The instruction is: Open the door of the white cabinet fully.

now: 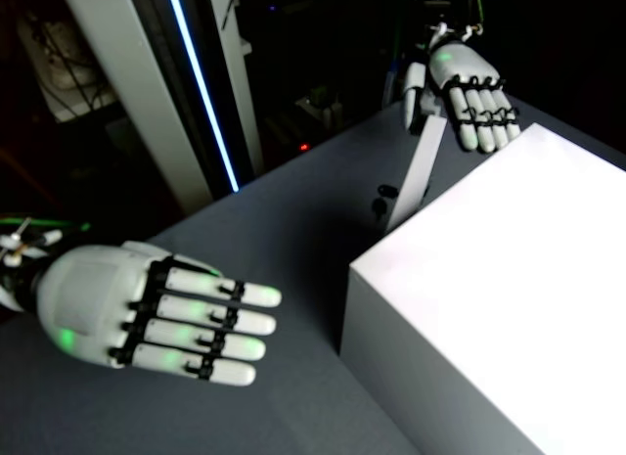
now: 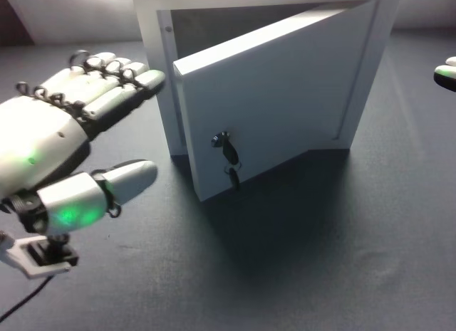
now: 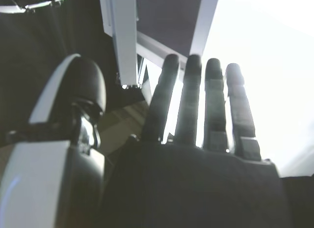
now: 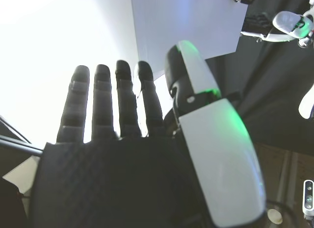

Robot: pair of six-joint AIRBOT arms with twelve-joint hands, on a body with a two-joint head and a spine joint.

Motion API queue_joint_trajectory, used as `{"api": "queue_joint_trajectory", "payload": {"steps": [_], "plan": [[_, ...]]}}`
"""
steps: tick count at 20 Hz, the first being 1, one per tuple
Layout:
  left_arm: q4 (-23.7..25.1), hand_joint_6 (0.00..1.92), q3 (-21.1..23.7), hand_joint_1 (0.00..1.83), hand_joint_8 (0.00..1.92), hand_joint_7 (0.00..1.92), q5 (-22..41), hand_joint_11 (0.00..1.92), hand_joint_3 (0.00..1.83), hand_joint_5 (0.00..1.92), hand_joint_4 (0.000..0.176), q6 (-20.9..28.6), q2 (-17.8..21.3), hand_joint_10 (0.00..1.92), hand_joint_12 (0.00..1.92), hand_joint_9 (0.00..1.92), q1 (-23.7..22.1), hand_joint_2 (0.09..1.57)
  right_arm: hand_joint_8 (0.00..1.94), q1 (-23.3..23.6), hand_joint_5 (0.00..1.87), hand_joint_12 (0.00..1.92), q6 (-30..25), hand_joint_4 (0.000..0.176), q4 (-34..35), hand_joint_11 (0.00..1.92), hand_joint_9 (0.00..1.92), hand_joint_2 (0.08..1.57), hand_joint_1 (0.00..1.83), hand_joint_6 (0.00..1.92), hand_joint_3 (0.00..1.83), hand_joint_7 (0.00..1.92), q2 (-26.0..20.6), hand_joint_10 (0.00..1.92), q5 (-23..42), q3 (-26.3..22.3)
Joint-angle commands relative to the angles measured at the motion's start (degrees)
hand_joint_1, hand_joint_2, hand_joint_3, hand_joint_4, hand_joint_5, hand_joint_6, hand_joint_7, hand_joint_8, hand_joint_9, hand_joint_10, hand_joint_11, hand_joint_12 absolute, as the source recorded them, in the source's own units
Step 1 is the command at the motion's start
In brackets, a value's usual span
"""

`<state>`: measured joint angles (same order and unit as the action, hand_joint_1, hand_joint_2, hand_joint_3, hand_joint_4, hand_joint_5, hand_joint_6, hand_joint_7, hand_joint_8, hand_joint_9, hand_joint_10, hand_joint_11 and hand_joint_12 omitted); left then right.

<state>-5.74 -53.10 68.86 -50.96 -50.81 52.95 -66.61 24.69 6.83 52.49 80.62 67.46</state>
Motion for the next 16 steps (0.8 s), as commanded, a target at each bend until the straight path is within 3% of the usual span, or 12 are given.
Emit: {"api": "queue_joint_trajectory", "payload": {"steps": [1,3,4,5,7,8,10,13,16], "plan": [[1.1,0.0,-0.06,0.0,0.0,0.14,6.84,0.07,0.0,0.1,0.037,0.42,-0.18,0.0,0.1,0.11,-0.79,1.41,0.0,0.63,0.25,0.04,-0.44,0.003,1.63,0.06,0.11,1.34,0.94,0.0,0.0,0.19,-0.26,0.0,6.97,0.35],[1.84,0.0,-0.06,0.0,0.0,0.14,6.84,0.01,0.01,0.1,0.053,0.88,-0.49,0.0,0.44,0.15,-1.11,1.4,0.0,0.63,0.25,0.04,-0.61,0.0,1.63,0.06,0.1,1.34,0.93,0.0,0.0,0.19,-0.17,0.0,6.97,0.41],[2.11,0.0,-0.06,0.0,0.0,0.14,6.79,0.0,0.01,0.11,0.053,0.9,-0.6,0.0,0.5,0.16,-1.24,1.41,0.0,0.63,0.25,0.04,-0.65,0.0,1.63,0.06,0.11,1.34,0.94,0.0,0.0,0.19,-0.14,0.0,6.96,0.43],[2.45,0.0,-0.05,0.0,0.0,0.15,6.72,0.0,0.01,0.11,0.033,0.92,-0.65,0.0,0.47,0.16,-1.38,1.42,0.0,0.63,0.25,0.03,-0.7,0.0,1.63,0.04,0.1,1.34,0.94,0.0,0.0,0.2,-0.13,0.0,6.92,0.46],[3.04,0.0,0.05,0.0,0.0,0.13,6.78,0.0,0.01,0.12,0.023,1.42,-0.62,0.0,0.43,0.13,-1.43,1.44,0.0,0.63,0.26,0.04,-0.84,0.0,1.63,0.04,0.1,1.34,0.96,0.0,0.0,0.2,-0.1,0.0,6.91,0.53],[3.34,0.0,0.13,0.0,0.0,0.16,6.84,0.0,0.0,0.12,0.021,1.56,-0.63,0.01,0.52,0.16,-1.45,1.44,0.0,0.63,0.26,0.04,-0.86,0.0,1.63,0.06,0.11,1.34,0.96,0.0,0.0,0.2,-0.08,0.01,6.91,0.54],[3.45,0.0,0.16,0.0,0.0,0.15,6.86,0.0,0.0,0.12,0.03,1.56,-0.67,0.0,0.49,0.14,-1.46,1.44,0.01,0.63,0.26,0.04,-0.86,0.0,1.63,0.06,0.12,1.34,0.96,0.0,0.0,0.22,-0.05,0.01,6.91,0.58],[3.86,0.01,0.18,0.0,0.0,0.14,6.74,0.0,0.0,0.14,0.0,1.8,-0.67,0.0,0.4,0.12,-1.46,1.46,0.01,0.63,0.26,0.04,-0.87,0.0,1.64,0.06,0.13,1.34,0.99,0.0,0.0,0.24,0.09,0.01,6.9,0.68],[4.49,0.01,0.2,0.0,0.01,0.21,6.61,0.0,0.0,0.19,0.0,2.13,-0.72,0.02,0.65,0.21,-1.63,1.47,0.0,0.63,0.27,0.05,-0.94,0.0,1.64,0.07,0.14,1.35,0.98,0.0,0.0,0.24,0.12,0.0,6.8,0.77]]}}
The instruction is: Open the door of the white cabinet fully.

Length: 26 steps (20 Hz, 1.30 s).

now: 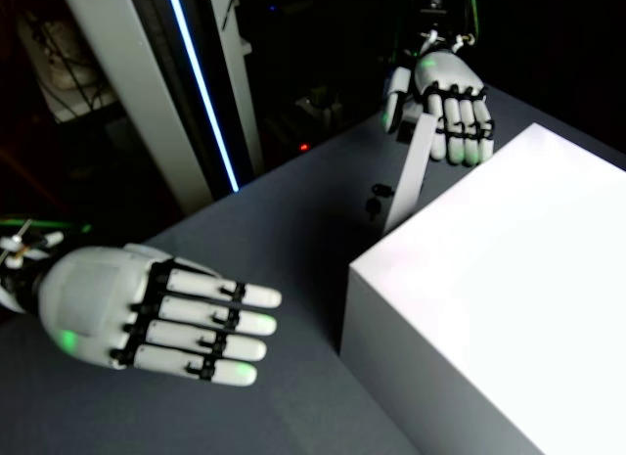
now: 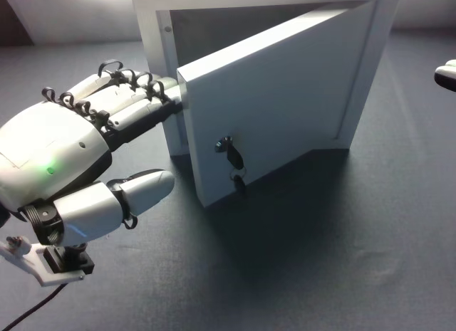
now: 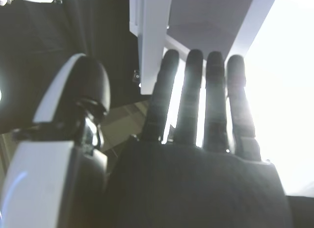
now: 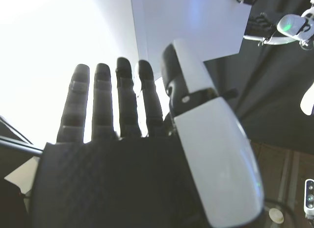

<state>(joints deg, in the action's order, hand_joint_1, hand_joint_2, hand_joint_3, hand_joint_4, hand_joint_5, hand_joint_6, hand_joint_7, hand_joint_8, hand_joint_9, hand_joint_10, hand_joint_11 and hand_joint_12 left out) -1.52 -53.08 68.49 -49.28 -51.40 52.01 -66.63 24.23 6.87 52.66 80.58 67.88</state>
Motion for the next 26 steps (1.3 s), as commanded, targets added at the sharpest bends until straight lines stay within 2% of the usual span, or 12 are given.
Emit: {"api": "queue_joint_trajectory", "payload": {"steps": [1,2,3,8,10,16,19,20,22,23,25,26], "plan": [[0.59,0.0,0.18,0.0,0.0,0.21,6.91,0.0,0.0,0.18,0.0,0.52,-0.18,0.01,0.65,0.21,-0.82,1.47,0.0,0.65,0.26,0.05,-0.53,0.0,1.59,0.07,0.14,1.35,0.96,0.0,0.0,0.24,-0.06,0.0,6.84,0.41],[0.85,0.0,0.17,0.0,0.01,0.19,6.79,0.0,0.0,0.17,0.0,0.59,-0.25,0.01,0.55,0.17,-0.94,1.47,0.0,0.65,0.27,0.06,-0.53,0.0,1.59,0.07,0.15,1.35,0.94,0.0,0.0,0.25,-0.05,0.0,6.84,0.43],[1.11,0.0,0.16,0.0,0.01,0.19,6.66,0.0,0.0,0.18,0.0,0.66,-0.3,0.01,0.56,0.17,-1.06,1.48,0.0,0.65,0.27,0.06,-0.54,0.0,1.59,0.07,0.15,1.35,0.91,0.0,0.0,0.24,-0.03,0.0,6.84,0.44],[2.7,0.0,-0.09,0.0,0.0,0.17,5.28,0.0,0.01,0.12,0.0,1.17,-0.84,0.0,0.19,0.1,-1.92,1.5,0.0,0.65,0.26,0.07,-0.54,0.0,1.59,0.07,0.15,1.35,0.93,0.0,0.0,0.24,0.11,0.0,6.84,0.55],[3.38,0.0,-0.23,0.0,0.0,0.17,4.6,0.0,0.01,0.14,0.0,1.58,-1.01,0.0,0.12,0.1,-2.41,1.51,0.0,0.65,0.26,0.07,-0.55,0.0,1.59,0.07,0.15,1.35,0.91,0.0,0.0,0.25,0.12,0.0,6.84,0.55],[5.74,0.0,-0.47,0.0,0.0,0.21,2.9,0.0,0.0,0.14,0.0,2.55,-1.89,0.0,0.22,0.16,-3.81,1.49,0.0,0.65,0.27,0.09,-0.69,0.0,1.59,0.05,0.14,1.34,0.98,0.0,0.0,0.24,0.27,0.0,6.84,0.55],[7.63,0.0,-1.16,0.01,0.0,0.23,1.25,0.0,0.0,0.17,0.0,3.8,-2.77,0.01,0.34,0.21,-5.26,1.5,0.0,0.65,0.26,0.1,-0.78,0.0,1.6,0.06,0.14,1.35,0.91,0.0,0.0,0.23,0.27,0.0,6.84,0.56],[8.59,0.0,-1.41,0.18,0.0,0.25,0.22,0.0,0.0,0.19,0.0,4.02,-3.08,0.0,0.4,0.21,-6.09,1.48,0.0,0.65,0.26,0.1,-0.79,0.0,1.61,0.06,0.13,1.35,0.85,0.0,0.0,0.21,0.27,0.0,6.84,0.56],[9.55,0.0,-1.69,0.15,0.0,0.22,-0.72,0.0,0.01,0.19,0.0,4.42,-3.45,0.0,0.36,0.19,-6.87,1.49,0.0,0.65,0.26,0.11,-0.8,0.0,1.61,0.05,0.14,1.35,0.84,0.0,0.0,0.21,0.27,0.0,6.84,0.56],[10.14,0.0,-1.87,0.18,0.0,0.22,-1.21,0.0,0.0,0.2,0.0,4.84,-3.69,0.0,0.23,0.18,-7.24,1.49,0.0,0.65,0.26,0.11,-0.81,0.0,1.61,0.04,0.13,1.35,0.83,0.0,0.0,0.22,0.27,0.0,6.84,0.56],[11.86,0.01,-2.42,0.18,0.01,0.24,-2.7,0.0,0.0,0.22,0.0,5.91,-4.36,0.0,0.17,0.17,-8.33,1.49,0.0,0.65,0.26,0.11,-0.82,0.0,1.61,0.05,0.13,1.35,0.84,0.0,0.0,0.22,0.27,0.0,6.84,0.56],[12.16,0.0,-2.5,0.12,0.0,0.21,-3.09,0.0,0.01,0.2,0.0,5.92,-4.49,0.0,0.17,0.15,-8.6,1.51,0.0,0.65,0.26,0.11,-0.82,0.0,1.61,0.04,0.13,1.35,0.85,0.0,0.0,0.22,0.27,0.0,6.84,0.56]]}}
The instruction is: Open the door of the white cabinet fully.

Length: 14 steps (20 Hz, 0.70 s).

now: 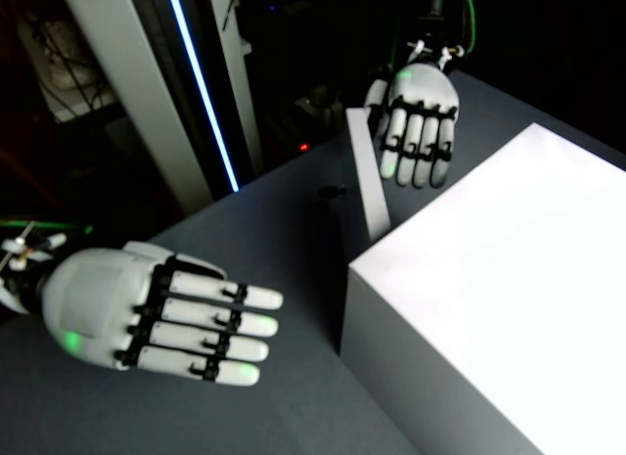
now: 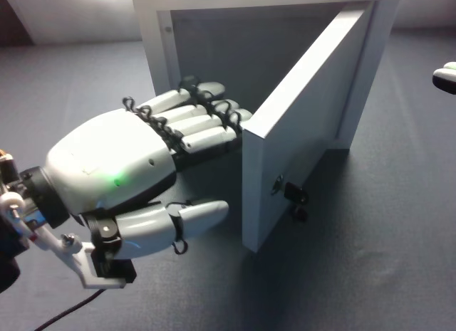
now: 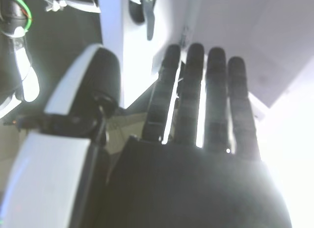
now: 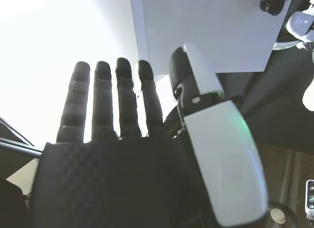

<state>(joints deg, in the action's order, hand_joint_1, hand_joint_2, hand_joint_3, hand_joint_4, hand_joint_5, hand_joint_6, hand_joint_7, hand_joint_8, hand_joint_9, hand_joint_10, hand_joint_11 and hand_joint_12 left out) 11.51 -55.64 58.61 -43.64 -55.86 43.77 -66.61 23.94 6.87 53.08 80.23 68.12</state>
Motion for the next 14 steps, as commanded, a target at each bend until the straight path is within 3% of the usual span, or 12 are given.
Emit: {"api": "queue_joint_trajectory", "payload": {"steps": [1,10,14], "plan": [[-0.36,0.0,-0.11,0.04,0.0,0.17,6.19,0.0,0.01,0.17,0.0,0.41,-0.23,0.0,0.15,0.12,-0.78,1.52,0.0,0.63,0.26,0.12,-0.54,0.0,1.61,0.05,0.14,1.35,0.85,0.0,0.0,0.22,-0.14,0.0,7.19,0.33],[4.04,0.0,-1.91,0.14,0.0,0.15,2.7,0.0,0.0,0.23,0.0,3.47,-2.73,0.0,0.08,0.08,-3.81,1.52,0.0,0.62,0.27,0.15,-0.58,0.0,1.61,0.04,0.15,1.35,0.8,0.0,0.0,0.24,-0.14,0.0,7.19,0.37],[5.51,0.0,-2.36,0.07,0.01,0.14,1.4,0.02,0.01,0.2,0.0,3.76,-3.63,0.01,0.01,0.06,-4.98,1.56,0.0,0.62,0.27,0.16,-0.65,0.0,1.61,0.01,0.14,1.35,0.8,0.0,0.0,0.24,-0.14,0.0,7.2,0.44]]}}
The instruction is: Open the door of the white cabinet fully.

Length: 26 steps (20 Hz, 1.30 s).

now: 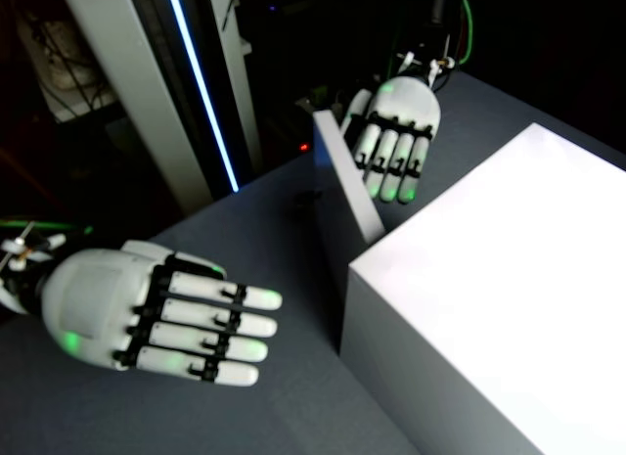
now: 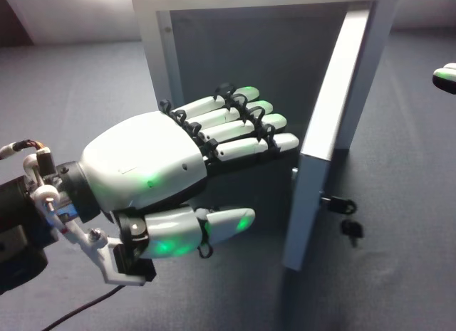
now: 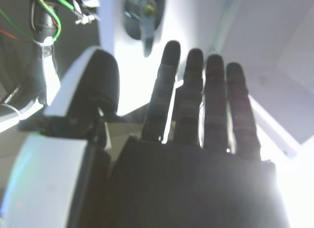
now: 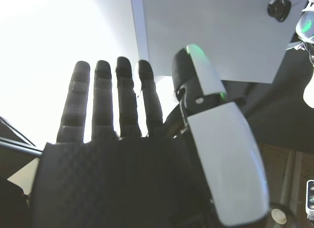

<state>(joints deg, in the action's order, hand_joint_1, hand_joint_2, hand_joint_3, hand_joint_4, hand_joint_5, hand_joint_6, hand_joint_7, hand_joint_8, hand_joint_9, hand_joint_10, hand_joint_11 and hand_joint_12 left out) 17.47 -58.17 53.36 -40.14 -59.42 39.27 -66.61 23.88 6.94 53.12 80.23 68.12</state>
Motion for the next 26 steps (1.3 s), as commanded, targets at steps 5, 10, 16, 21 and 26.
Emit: {"api": "queue_joint_trajectory", "payload": {"steps": [5,10,16,21,26], "plan": [[2.26,0.01,-1.55,0.27,0.01,0.18,4.42,0.06,0.0,0.23,0.0,2.09,-2.56,0.0,0.03,0.1,-2.95,1.51,0.0,0.62,0.27,0.18,-0.59,0.0,1.56,0.03,0.15,1.35,0.81,0.0,0.0,0.24,-0.18,0.0,7.2,0.48],[4.63,0.0,-2.39,0.28,0.0,0.18,2.98,0.1,0.0,0.22,0.0,2.71,-4.75,0.0,0.05,0.12,-5.09,1.47,0.0,0.62,0.25,0.19,-0.6,0.0,1.56,0.03,0.14,1.36,0.79,0.0,0.0,0.23,-0.03,0.0,7.2,0.68],[5.51,0.0,-3.36,0.14,0.0,0.22,2.55,0.12,0.0,0.26,0.0,2.87,-6.74,0.0,0.08,0.14,-6.18,1.5,0.0,0.63,0.25,0.18,-0.61,0.0,1.55,0.0,0.14,1.36,0.73,0.0,0.0,0.22,0.08,0.0,7.2,0.94],[6.19,0.0,-3.9,0.46,0.0,0.22,2.51,0.16,0.0,0.23,0.0,2.87,-7.94,0.0,0.1,0.16,-7.09,1.39,0.0,0.63,0.25,0.25,-0.65,0.0,1.55,0.0,0.14,1.36,0.73,0.0,0.0,0.22,0.36,0.0,7.2,1.17],[7.52,0.01,-4.62,0.5,0.0,0.17,2.3,0.11,0.0,0.11,0.0,2.88,-9.93,0.0,0.06,0.14,-8.44,1.34,0.01,0.68,0.26,0.27,-0.76,0.0,1.53,0.0,0.14,1.35,0.7,0.0,0.0,0.22,0.49,0.0,7.2,1.41]]}}
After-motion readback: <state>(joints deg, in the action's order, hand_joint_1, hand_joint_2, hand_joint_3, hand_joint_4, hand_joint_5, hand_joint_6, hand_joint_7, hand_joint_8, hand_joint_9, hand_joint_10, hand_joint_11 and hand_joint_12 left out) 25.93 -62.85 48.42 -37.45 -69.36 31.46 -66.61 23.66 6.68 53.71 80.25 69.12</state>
